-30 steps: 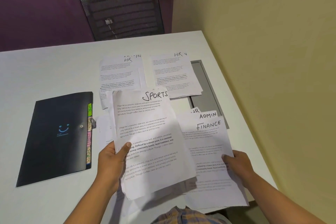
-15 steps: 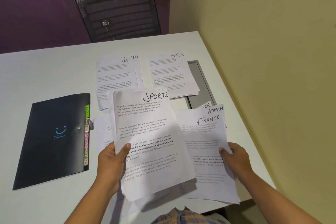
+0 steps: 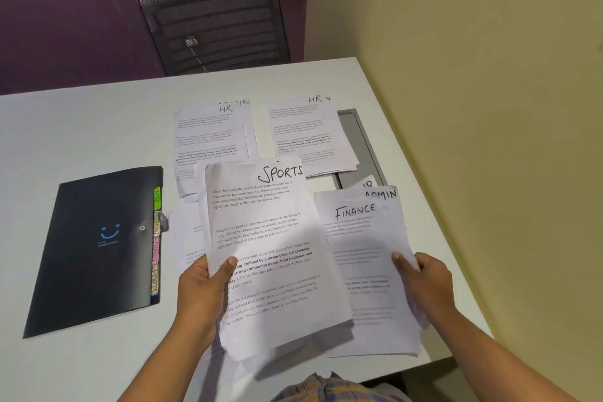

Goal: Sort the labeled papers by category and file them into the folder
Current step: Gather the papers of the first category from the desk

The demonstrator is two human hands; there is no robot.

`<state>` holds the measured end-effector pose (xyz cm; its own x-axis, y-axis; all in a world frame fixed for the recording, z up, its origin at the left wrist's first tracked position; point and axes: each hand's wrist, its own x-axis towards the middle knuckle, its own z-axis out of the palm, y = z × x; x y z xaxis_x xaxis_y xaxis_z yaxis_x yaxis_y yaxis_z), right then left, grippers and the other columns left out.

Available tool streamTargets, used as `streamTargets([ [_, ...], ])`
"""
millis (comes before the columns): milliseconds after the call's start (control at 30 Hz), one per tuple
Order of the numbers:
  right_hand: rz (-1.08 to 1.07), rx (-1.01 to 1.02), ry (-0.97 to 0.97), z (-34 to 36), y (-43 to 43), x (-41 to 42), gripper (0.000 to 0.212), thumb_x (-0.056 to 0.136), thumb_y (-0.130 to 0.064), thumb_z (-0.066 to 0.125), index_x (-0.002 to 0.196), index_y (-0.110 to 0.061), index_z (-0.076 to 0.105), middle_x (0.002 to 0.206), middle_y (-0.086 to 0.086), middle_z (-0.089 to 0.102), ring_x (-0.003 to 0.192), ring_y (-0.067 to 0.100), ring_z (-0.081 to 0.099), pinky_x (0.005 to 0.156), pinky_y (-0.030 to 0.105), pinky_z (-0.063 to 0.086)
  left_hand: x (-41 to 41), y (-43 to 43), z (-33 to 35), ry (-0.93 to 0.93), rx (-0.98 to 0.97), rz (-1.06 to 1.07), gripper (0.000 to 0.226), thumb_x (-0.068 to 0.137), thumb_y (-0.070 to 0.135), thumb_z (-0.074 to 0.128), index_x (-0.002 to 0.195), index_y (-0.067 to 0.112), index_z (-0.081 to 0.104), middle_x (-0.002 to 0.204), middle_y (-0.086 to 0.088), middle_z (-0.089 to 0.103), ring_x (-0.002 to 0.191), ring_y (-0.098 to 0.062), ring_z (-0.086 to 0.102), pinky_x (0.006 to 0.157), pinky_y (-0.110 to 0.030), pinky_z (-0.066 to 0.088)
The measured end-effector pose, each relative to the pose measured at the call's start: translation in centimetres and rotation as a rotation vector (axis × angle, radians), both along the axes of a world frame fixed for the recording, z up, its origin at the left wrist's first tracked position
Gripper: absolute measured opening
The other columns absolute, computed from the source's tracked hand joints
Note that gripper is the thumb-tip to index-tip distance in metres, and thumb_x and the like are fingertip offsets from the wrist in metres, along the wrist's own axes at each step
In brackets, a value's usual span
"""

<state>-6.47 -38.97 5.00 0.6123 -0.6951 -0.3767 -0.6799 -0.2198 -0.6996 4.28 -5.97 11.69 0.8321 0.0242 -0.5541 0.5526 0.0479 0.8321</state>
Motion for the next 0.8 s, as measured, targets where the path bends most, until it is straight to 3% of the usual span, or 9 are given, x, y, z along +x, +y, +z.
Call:
streamTargets([
  [67,0.048,0.002,-0.016,-0.2,0.0,-0.1,0.048,0.096,-0.040,0.058,0.061,-0.008,0.050,0.058,0.009,0.058,0.054,0.024,0.054,0.052,0.029,0.033,0.0,0.2,-0.3,-0.001,0.003,-0.006,0.023,0.092,0.005,0.064,0.114,0.011,0.068,0.109,-0.017,0.072,0.045,-0.006,0.064,0.045,-0.022,0.052],
  [133,0.062,0.012,-0.013,-0.2,-0.1,-0.1,0.041,0.099,-0.032,0.056,0.068,-0.006,0.061,0.066,0.006,0.067,0.059,0.026,0.063,0.054,0.029,0.037,-0.1,0.2,-0.3,0.000,0.001,0.004,0.022,0.092,0.005,0.065,0.113,0.012,0.069,0.108,-0.018,0.073,0.047,-0.007,0.064,0.059,-0.041,0.061],
  [200,0.029,-0.001,0.001,-0.2,-0.2,0.1,0.028,0.098,-0.022,0.060,0.076,-0.007,0.068,0.071,0.005,0.069,0.062,0.023,0.065,0.055,0.028,0.040,-0.1,0.2,-0.2,0.016,-0.005,0.012,0.025,0.092,0.005,0.065,0.116,0.010,0.068,0.109,-0.017,0.073,0.049,-0.008,0.065,0.086,-0.066,0.050],
  [233,0.008,-0.011,0.003,0.0,-0.3,0.1,0.024,0.095,-0.019,0.064,0.076,-0.006,0.068,0.070,0.005,0.069,0.061,0.020,0.063,0.054,0.026,0.041,-0.1,0.1,-0.1,0.023,0.000,0.014,0.026,0.092,0.005,0.065,0.117,0.010,0.068,0.109,-0.016,0.073,0.049,-0.007,0.065,0.089,-0.070,0.043],
  [400,-0.097,0.011,-0.011,0.2,-0.5,0.6,0.033,0.083,-0.016,0.079,0.068,0.001,0.055,0.062,0.004,0.057,0.053,0.018,0.050,0.051,0.027,0.036,0.3,0.3,-0.9,0.023,-0.012,0.047,0.023,0.091,0.005,0.066,0.110,0.016,0.071,0.104,-0.008,0.077,0.091,-0.030,0.074,0.090,-0.053,0.055],
  [533,-0.101,-0.013,-0.026,0.2,-1.0,0.9,0.034,0.085,-0.024,0.077,0.065,-0.010,0.053,0.063,0.001,0.055,0.061,0.022,0.052,0.054,0.028,0.036,0.5,0.5,-1.4,0.025,-0.032,0.056,0.022,0.090,0.004,0.066,0.106,0.018,0.071,0.103,-0.006,0.077,0.098,-0.030,0.072,0.092,-0.049,0.055],
  [600,-0.087,-0.073,0.004,0.3,-1.1,1.2,0.021,0.091,-0.033,0.069,0.091,-0.011,0.067,0.092,0.003,0.068,0.088,0.028,0.064,0.068,0.030,0.047,0.6,0.5,-1.5,0.023,-0.036,0.056,0.022,0.090,0.004,0.066,0.107,0.017,0.071,0.105,-0.008,0.077,0.098,-0.031,0.072,0.091,-0.050,0.054],
  [667,-0.071,-0.166,0.022,0.5,-1.0,1.7,0.045,0.092,-0.035,0.067,0.129,-0.013,0.057,0.131,0.007,0.059,0.117,0.030,0.059,0.093,0.041,0.050,0.6,0.5,-1.6,0.023,-0.027,0.047,0.021,0.090,0.005,0.066,0.108,0.017,0.071,0.106,-0.010,0.076,0.096,-0.032,0.073,0.089,-0.049,0.055],
  [800,-0.004,-0.011,-0.121,2.7,1.8,4.1,0.040,0.092,-0.029,0.068,0.130,-0.018,0.057,0.125,-0.003,0.062,0.109,0.017,0.061,0.093,0.036,0.050,0.6,0.2,-1.4,0.009,-0.006,0.009,0.019,0.091,0.009,0.066,0.107,0.019,0.071,0.101,-0.008,0.078,0.091,-0.031,0.075,0.083,-0.049,0.059],
])
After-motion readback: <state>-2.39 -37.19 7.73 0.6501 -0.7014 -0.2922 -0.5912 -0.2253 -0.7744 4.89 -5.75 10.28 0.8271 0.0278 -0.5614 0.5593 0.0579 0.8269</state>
